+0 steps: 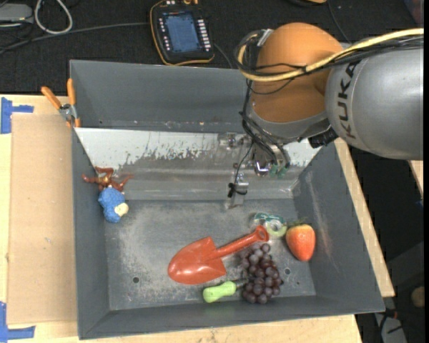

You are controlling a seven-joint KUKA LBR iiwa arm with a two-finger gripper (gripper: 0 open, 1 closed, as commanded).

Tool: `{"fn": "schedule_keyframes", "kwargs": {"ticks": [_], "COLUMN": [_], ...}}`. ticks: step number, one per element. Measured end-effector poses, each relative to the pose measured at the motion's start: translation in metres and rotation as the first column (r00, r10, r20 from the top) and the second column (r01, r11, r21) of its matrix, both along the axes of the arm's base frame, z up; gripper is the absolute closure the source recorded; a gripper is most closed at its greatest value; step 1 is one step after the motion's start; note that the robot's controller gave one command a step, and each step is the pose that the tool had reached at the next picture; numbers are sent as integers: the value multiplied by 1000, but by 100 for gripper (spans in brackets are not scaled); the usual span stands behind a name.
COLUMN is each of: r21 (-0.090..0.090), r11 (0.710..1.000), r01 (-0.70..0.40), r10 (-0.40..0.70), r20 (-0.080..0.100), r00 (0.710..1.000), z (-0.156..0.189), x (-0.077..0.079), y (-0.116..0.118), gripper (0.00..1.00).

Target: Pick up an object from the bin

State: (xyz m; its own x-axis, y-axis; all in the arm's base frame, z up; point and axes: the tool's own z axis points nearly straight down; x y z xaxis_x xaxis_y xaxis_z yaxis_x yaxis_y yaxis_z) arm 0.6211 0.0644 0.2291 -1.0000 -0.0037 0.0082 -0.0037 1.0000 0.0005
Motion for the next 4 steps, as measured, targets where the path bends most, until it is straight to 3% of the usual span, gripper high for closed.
{"fn": "schedule_keyframes", "kwargs": {"ticks": [1,2,3,4], "r21": [1,3,2,6], "r11": [1000,959,987,845], "r01": [2,-282,-163,-536], "r10": [-2,282,163,536], "r20": [8,-2,8,-1], "r00": [1000,959,987,845], "z": [5,-68,-70,-104], "x": [1,-86,-81,-67], "y": [-1,-79,-70,-77], "gripper": [0,0,0,0]}}
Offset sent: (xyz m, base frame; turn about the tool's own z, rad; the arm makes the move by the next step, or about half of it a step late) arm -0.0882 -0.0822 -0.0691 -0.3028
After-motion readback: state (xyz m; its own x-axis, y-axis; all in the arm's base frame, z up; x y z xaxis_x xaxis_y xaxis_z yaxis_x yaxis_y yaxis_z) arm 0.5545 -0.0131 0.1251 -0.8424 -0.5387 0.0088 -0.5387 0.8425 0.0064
